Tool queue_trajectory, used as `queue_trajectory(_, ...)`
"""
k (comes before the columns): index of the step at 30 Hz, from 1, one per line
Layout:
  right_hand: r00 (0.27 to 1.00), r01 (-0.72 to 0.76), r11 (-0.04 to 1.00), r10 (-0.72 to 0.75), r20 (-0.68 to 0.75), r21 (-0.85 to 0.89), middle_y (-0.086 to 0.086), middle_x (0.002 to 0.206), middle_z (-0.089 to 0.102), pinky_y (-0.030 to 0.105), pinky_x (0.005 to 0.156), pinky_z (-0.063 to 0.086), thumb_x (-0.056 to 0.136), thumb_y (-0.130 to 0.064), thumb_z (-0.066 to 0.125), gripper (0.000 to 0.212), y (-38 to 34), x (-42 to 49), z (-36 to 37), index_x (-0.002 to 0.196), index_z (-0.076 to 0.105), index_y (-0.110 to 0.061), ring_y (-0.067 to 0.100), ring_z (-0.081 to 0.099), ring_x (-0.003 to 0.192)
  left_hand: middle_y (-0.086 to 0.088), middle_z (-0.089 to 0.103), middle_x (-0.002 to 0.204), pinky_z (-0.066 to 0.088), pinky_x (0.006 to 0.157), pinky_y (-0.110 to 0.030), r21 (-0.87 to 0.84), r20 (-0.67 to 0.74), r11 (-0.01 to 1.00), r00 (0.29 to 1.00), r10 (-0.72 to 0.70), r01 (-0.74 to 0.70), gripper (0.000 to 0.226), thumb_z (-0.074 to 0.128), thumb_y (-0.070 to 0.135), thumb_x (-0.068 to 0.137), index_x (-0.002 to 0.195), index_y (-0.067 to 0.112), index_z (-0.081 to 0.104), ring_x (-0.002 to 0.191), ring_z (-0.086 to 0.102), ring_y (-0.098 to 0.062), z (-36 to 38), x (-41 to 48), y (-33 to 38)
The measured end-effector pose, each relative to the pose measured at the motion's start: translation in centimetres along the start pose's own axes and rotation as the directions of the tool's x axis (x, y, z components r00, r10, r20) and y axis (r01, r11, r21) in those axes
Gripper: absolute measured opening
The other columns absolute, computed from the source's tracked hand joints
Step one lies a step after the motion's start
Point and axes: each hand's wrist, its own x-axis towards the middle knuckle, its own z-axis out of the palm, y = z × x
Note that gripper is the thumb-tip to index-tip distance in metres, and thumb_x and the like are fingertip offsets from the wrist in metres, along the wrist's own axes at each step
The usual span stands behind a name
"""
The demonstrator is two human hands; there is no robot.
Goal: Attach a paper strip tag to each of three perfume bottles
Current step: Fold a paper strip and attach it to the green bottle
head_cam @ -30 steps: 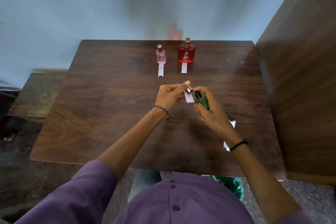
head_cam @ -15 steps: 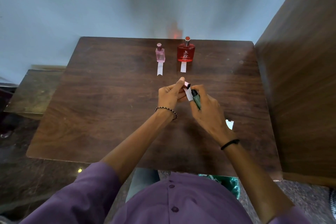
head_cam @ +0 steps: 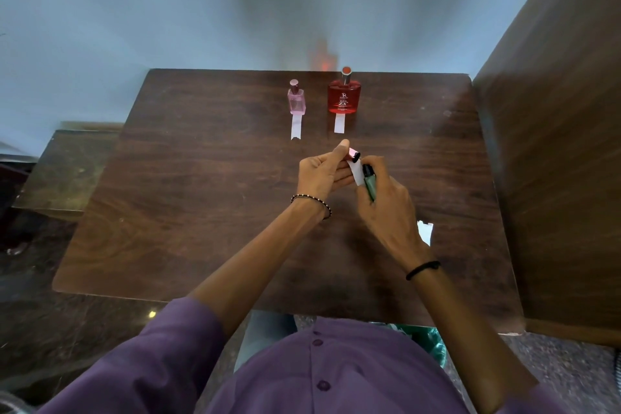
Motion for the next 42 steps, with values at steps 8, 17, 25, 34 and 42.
queue_trajectory(8,1.000,0.009,0.998,-0.008,0.021,-0.058,-0.002,0.080,0.054,0.021,0.055,0.039,0.097,-0.022,0.056,0.046,0.0,-0.2,-0.3,0.139,0.037,-0.026,0.010,0.053,0.063,-0.015,0.078,0.094,0.062,0.082,-0.038,0.012,0.035,1.000,0.999,-0.018,0.018,0.033,0.070,0.031,0.092,0.099,-0.001,0.076,0.088,0.077,-0.025,0.5,0.1,0.2)
queue_trajectory(17,1.000,0.005,0.997,-0.004,0.013,-0.082,0.000,0.064,0.054,0.027,0.048,0.045,0.097,-0.018,0.055,0.050,0.6,0.8,-0.1,0.145,0.043,-0.025,0.012,0.049,0.051,-0.021,0.076,0.095,0.064,0.075,-0.035,-0.073,0.044,0.993,0.995,-0.085,0.088,0.027,0.069,0.023,0.093,0.094,-0.003,0.073,0.081,0.076,-0.025,0.7,0.2,0.7)
queue_trajectory(25,0.998,-0.042,0.999,0.043,-0.051,0.032,0.003,0.072,0.059,0.033,0.048,0.047,0.100,-0.020,0.054,0.026,0.1,0.5,-0.6,0.125,0.047,-0.023,0.015,0.057,0.057,-0.020,0.076,0.095,0.064,0.075,-0.035,-0.054,0.039,0.996,0.997,-0.067,0.069,0.029,0.070,0.024,0.093,0.098,-0.004,0.073,0.084,0.077,-0.026,0.6,0.3,0.6)
queue_trajectory(34,0.999,-0.010,1.000,0.011,-0.040,0.017,-0.001,0.076,0.058,0.032,0.051,0.050,0.099,-0.025,0.055,0.034,0.0,0.4,-1.3,0.130,0.042,-0.027,0.013,0.057,0.060,-0.022,0.076,0.099,0.062,0.081,-0.040,-0.027,0.054,0.998,0.997,-0.050,0.051,0.031,0.071,0.026,0.092,0.097,-0.004,0.073,0.092,0.076,-0.031,1.1,0.8,1.0)
queue_trajectory(42,0.999,0.018,1.000,-0.018,-0.029,-0.021,0.003,0.065,0.055,0.029,0.048,0.048,0.097,-0.013,0.057,0.046,0.5,0.9,-1.2,0.139,0.044,-0.025,0.017,0.055,0.055,-0.019,0.076,0.093,0.063,0.081,-0.040,-0.091,0.064,0.989,0.992,-0.108,0.113,0.027,0.071,0.024,0.092,0.092,-0.003,0.072,0.084,0.076,-0.027,2.0,0.7,0.8)
